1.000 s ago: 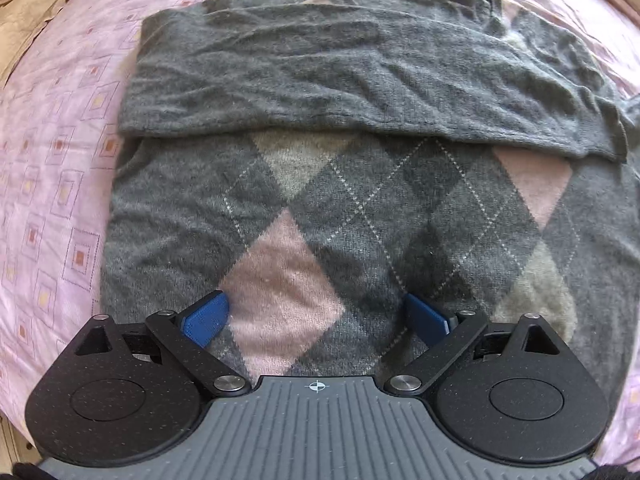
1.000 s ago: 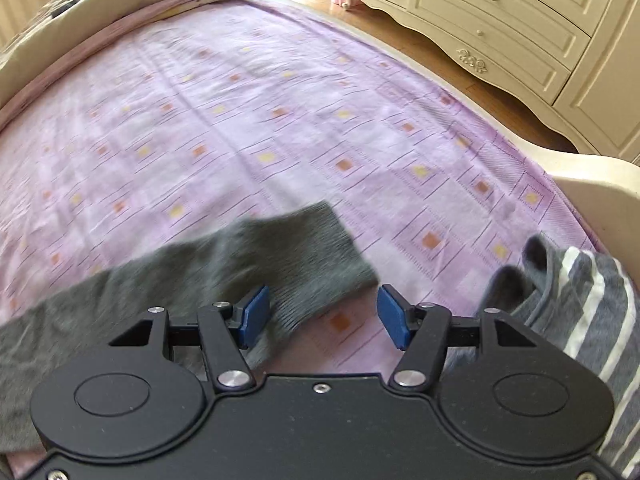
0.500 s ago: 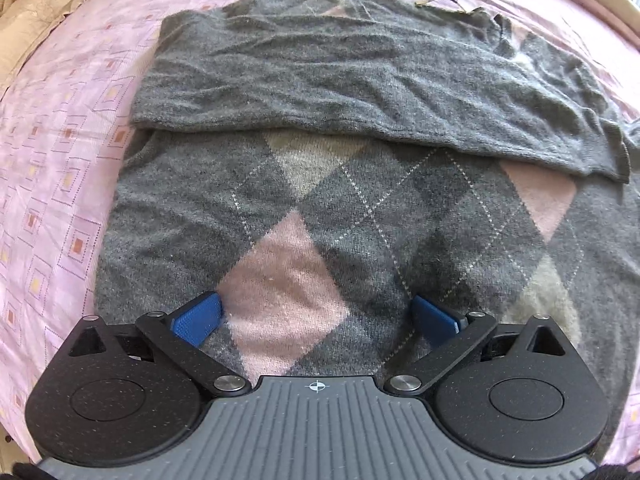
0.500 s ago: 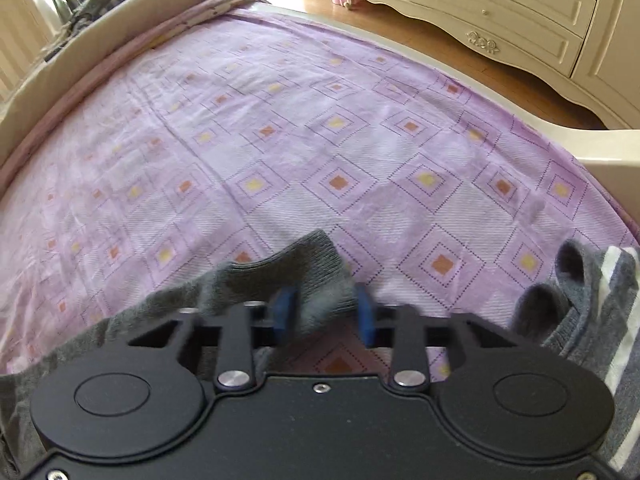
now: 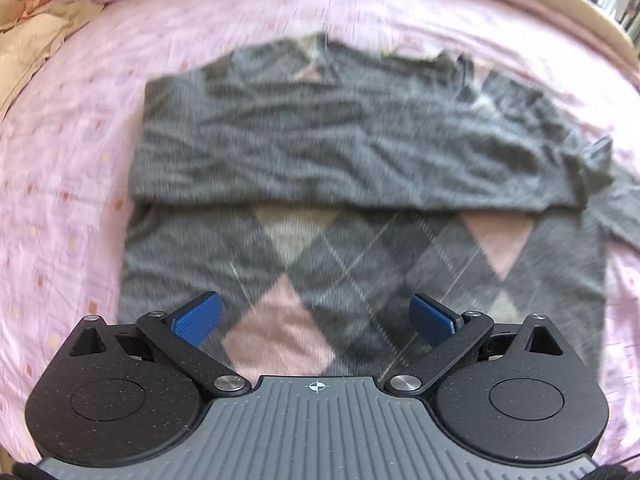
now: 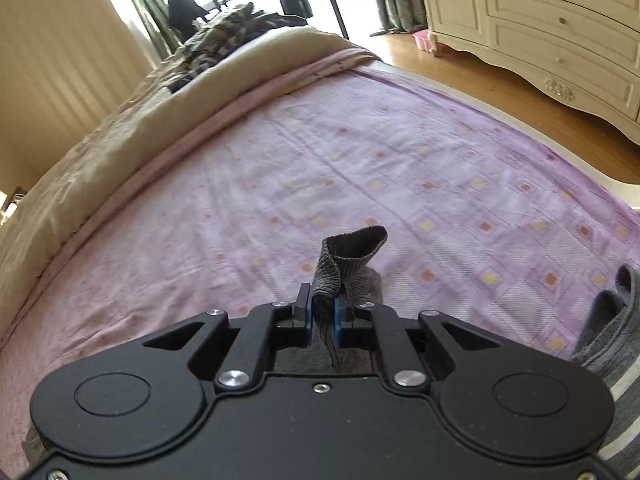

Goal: Fold small clothes
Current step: 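Lift the other sleeve with the right gripper and fold it across the body, then open the right gripper to release the folded sleeve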

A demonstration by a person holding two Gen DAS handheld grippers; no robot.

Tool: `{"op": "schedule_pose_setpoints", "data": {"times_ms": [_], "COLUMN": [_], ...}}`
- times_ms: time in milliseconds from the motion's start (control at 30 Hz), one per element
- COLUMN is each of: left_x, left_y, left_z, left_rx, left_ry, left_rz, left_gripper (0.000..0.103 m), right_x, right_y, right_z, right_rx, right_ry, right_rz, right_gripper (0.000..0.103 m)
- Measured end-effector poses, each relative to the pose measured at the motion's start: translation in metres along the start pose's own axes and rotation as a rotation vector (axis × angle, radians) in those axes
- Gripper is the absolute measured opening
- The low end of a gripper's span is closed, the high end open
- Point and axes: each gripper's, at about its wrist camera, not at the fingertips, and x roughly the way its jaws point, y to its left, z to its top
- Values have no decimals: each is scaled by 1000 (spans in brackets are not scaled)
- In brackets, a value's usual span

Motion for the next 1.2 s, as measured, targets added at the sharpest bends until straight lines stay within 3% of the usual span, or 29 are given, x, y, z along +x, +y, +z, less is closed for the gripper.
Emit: {"op": "schedule_pose_setpoints", "data": {"times_ms": [367, 667, 867, 1000, 1067, 1133, 1200], "left_x": [-29, -37, -30, -27, -27, -26, -25], "left_y": [72, 155, 195, 210, 214, 214, 212], "left_z": [27, 23, 27, 33, 36, 40, 47], "left_rx": [69, 58, 21, -2, -20, -40, -55], "left_ry": [-74, -96, -82, -82, -85, -88, -95], "left_rz": [-73, -67, -75, -88, -98, -113, -130], "left_gripper": [101, 101, 101, 101, 101, 101, 101], "right_x": [-45, -31, 4, 17, 20, 19, 8], "right_y": [210, 381, 444, 460, 467, 468, 464], "right_z": [-36, -130, -217, -266, -285, -296, -300], "right_rx": [-220, -390, -508, -603, -659, -708, -733], "right_ry": [-14, 82, 202, 267, 305, 325, 316], "right_rz": [233, 457, 498, 481, 498, 528, 542], "right_gripper": [16, 16, 16, 17, 26, 27, 41]}}
